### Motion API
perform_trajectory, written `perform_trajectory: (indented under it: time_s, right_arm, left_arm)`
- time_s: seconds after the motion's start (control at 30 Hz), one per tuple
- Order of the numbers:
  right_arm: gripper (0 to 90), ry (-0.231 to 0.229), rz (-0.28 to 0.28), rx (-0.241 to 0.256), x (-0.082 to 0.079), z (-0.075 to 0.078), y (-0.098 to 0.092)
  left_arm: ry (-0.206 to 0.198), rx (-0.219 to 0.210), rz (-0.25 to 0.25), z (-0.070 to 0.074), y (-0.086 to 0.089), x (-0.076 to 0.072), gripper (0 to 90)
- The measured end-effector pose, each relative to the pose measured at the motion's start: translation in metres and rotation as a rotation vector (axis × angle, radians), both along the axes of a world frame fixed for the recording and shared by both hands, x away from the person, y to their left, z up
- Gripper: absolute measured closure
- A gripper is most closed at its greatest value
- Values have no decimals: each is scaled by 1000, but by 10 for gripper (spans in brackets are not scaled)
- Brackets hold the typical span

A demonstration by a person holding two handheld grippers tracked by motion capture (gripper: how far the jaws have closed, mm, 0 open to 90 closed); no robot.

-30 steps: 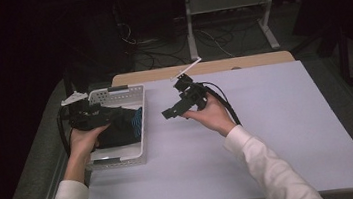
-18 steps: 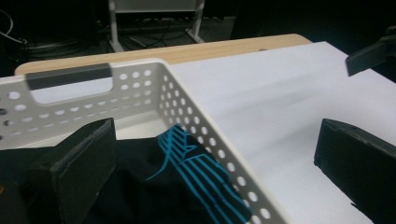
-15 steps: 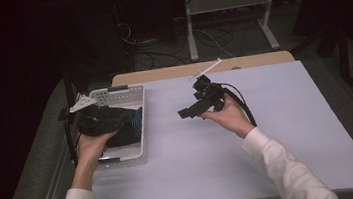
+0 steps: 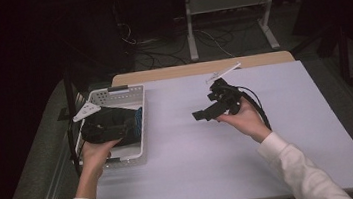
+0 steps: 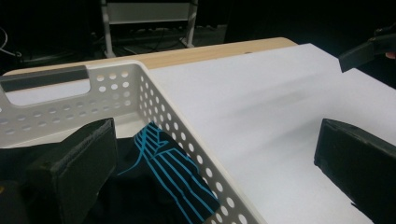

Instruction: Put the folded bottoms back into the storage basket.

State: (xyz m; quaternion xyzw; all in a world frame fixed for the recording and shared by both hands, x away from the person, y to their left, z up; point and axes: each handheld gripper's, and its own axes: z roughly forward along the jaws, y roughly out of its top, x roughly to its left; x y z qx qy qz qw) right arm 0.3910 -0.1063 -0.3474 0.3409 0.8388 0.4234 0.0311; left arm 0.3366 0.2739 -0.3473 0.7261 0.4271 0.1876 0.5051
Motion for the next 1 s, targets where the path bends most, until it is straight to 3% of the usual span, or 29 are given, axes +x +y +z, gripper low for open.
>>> perform_trajectory:
  time_s: [0.53,1.0]
  right_arm:
    - [0,-10,-70,39,-25,-22,-49]
    - [0,-54,-108,73,-48,-32,-72]
  left_arm:
    - [-24,-20,-56,-12,-18,-24,0]
    - [-42,-9,-74,-23,-28,-42,0]
